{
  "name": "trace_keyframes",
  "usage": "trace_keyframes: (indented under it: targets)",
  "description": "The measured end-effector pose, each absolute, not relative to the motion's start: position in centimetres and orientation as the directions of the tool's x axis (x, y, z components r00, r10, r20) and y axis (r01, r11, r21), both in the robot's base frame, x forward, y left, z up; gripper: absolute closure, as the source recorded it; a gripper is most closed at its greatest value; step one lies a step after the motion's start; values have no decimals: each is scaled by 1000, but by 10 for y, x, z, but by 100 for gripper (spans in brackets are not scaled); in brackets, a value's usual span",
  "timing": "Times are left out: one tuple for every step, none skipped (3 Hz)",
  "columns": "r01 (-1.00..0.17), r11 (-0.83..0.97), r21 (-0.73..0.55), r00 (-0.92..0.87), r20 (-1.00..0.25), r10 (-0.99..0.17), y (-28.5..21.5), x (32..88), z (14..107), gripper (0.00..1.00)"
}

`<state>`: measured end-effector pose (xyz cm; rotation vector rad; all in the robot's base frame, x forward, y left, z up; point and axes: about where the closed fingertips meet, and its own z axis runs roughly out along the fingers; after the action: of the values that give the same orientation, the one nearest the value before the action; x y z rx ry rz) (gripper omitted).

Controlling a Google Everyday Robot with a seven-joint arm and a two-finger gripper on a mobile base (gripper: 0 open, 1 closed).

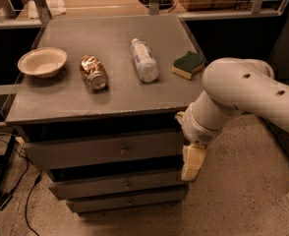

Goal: Open top drawer

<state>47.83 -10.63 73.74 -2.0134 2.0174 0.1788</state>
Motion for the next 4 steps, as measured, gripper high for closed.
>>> trace_keyframes:
  targets:
    - [-995, 32, -99, -4, -272, -962, -110, 483, 721, 0]
    - [-995, 54, -87, -30, -257, -966, -117, 486, 708, 0]
    - [-994, 65, -82, -43, -242, -969, -121, 492, 699, 0]
    - [-991, 70, -118, -41, -232, -972, -118, 516, 704, 0]
